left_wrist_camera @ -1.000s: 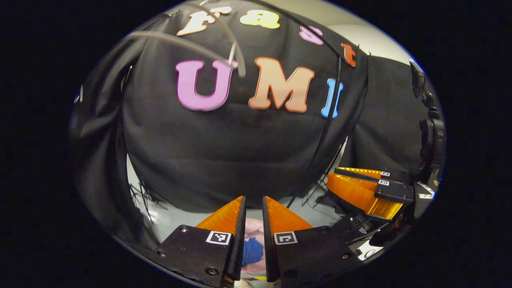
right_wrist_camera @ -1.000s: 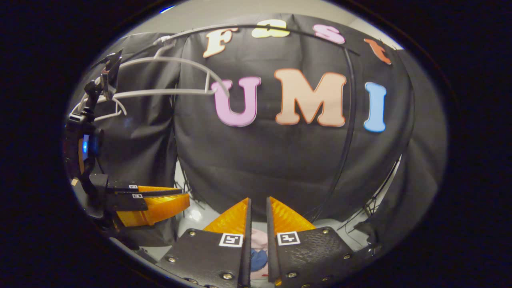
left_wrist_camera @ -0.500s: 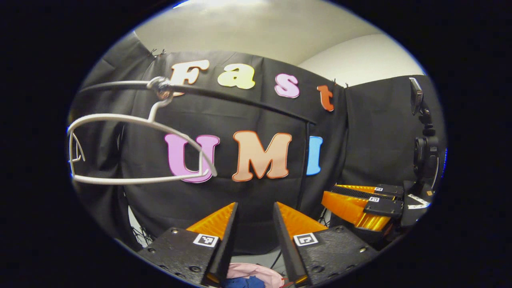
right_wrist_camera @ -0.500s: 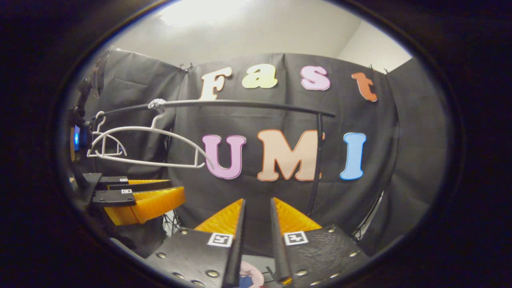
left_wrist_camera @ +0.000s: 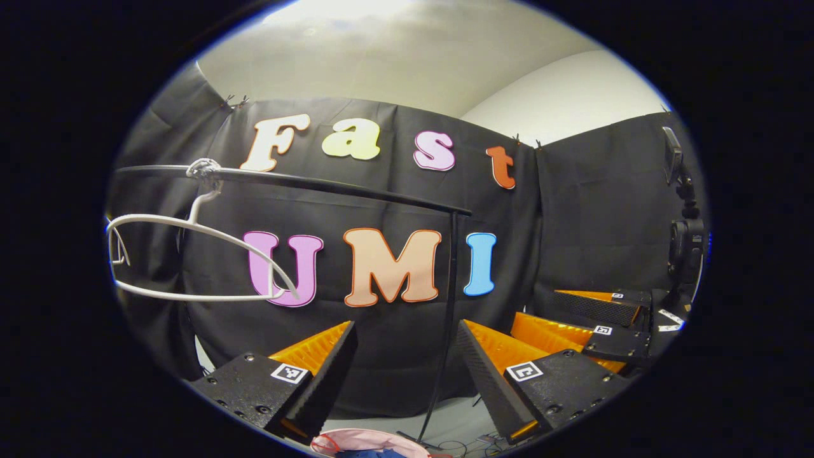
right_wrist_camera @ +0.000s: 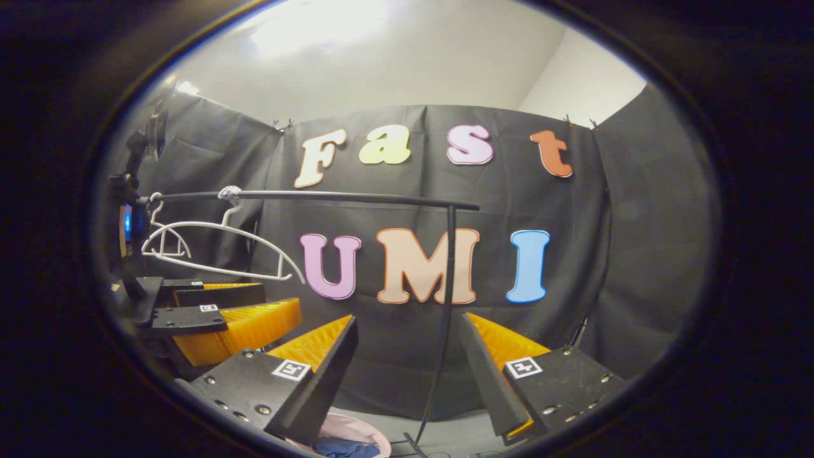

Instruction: Grasp the clothes on the hanger with both hands and then place them into the laundry hamper below.

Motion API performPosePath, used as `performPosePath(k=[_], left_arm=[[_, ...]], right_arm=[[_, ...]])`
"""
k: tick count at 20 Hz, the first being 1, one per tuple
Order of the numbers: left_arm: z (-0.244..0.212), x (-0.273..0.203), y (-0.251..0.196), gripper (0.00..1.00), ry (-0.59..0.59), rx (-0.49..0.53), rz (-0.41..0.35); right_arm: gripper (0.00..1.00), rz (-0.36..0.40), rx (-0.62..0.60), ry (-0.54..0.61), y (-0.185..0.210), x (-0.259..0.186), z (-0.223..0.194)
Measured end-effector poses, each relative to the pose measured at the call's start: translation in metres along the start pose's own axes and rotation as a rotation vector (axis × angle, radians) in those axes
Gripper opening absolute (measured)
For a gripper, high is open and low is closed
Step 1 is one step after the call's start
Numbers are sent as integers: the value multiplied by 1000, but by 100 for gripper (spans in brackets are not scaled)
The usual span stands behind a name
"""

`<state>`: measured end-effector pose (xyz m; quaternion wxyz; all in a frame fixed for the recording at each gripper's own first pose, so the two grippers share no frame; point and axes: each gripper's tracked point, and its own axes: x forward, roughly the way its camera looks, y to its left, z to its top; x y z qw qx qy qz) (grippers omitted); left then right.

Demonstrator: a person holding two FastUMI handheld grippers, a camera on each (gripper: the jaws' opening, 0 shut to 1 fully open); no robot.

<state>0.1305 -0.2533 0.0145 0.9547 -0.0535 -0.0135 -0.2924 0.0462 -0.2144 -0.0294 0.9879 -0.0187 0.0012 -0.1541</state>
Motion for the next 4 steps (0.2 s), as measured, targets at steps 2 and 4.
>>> performPosePath(k=[2,4], left_arm=[[-17,7,-13,97,-20,2,-7],[-47,11,-24,96,-24,13,-3]], right_arm=[[96,-11,20,-14,-19,-3,-17],[97,-22,31,-11,-37,-4,-50]])
